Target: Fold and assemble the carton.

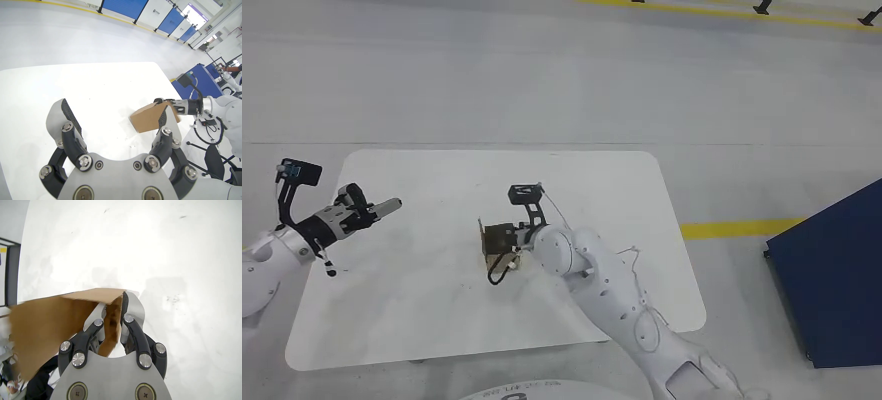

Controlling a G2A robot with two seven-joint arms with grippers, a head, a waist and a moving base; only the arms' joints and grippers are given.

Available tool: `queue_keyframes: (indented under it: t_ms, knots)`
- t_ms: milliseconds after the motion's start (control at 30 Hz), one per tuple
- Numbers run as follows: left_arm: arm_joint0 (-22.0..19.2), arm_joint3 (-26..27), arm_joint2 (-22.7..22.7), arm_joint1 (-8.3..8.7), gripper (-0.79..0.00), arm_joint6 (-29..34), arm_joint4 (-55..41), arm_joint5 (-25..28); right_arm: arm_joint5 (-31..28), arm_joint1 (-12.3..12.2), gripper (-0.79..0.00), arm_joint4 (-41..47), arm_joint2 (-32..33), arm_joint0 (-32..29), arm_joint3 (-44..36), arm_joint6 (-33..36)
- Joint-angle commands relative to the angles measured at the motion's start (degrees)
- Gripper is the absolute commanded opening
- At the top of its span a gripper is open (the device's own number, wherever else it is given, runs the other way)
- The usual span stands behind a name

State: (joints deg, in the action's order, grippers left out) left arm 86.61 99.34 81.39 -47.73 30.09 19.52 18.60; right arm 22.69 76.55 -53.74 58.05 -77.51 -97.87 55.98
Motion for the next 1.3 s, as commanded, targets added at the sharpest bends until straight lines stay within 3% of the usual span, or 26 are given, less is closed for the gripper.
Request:
queue_keyframes:
  t_ms: [0,167,267,300,433,567,833,1000,1100,1267]
  knots:
    - [-0.09,0.21,-0.17,-0.09,0.000,0.04,0.48,-0.19,-3.59,-0.14,-0.400,2.83,0.67,-0.57,0.19,-0.17]
    - [-0.27,0.60,-0.51,-0.21,0.000,0.21,0.86,-0.20,-17.94,-1.35,-0.533,8.68,4.92,-5.26,-2.98,-4.80]
    - [-0.27,0.60,-0.51,-0.21,0.000,0.21,0.86,-0.20,-30.63,-2.53,-0.686,14.31,9.72,-8.77,-4.19,-6.51]
    - [-0.27,0.60,-0.51,-0.21,0.000,0.21,0.86,-0.20,-34.33,-2.95,-0.785,15.74,11.62,-9.74,-4.28,-6.80]
    - [-0.27,0.60,-0.51,-0.21,0.000,0.21,0.86,-0.20,-49.80,-4.46,-0.785,20.94,17.42,-12.20,-4.74,-6.62]
    - [-0.27,0.60,-0.51,-0.21,0.000,0.21,0.86,-0.20,-66.26,-5.56,-0.785,31.81,18.90,-11.11,-2.18,-3.01]
    - [-0.27,0.60,-0.51,-0.21,0.000,0.21,0.86,-0.20,-65.53,-5.56,-0.785,31.51,18.99,-11.12,-1.83,-3.27]
    - [-0.27,0.60,-0.51,-0.21,0.000,0.21,0.86,-0.20,-47.61,-5.01,-0.785,23.68,14.16,-2.98,3.61,0.09]
    - [-0.27,0.60,-0.51,-0.21,0.000,0.21,0.86,-0.20,-40.43,-4.58,-0.785,20.63,10.46,2.68,5.52,4.27]
    - [-0.27,0.60,-0.51,-0.21,0.000,0.21,0.86,-0.20,-35.40,-3.75,-0.785,16.24,3.69,8.32,7.91,8.07]
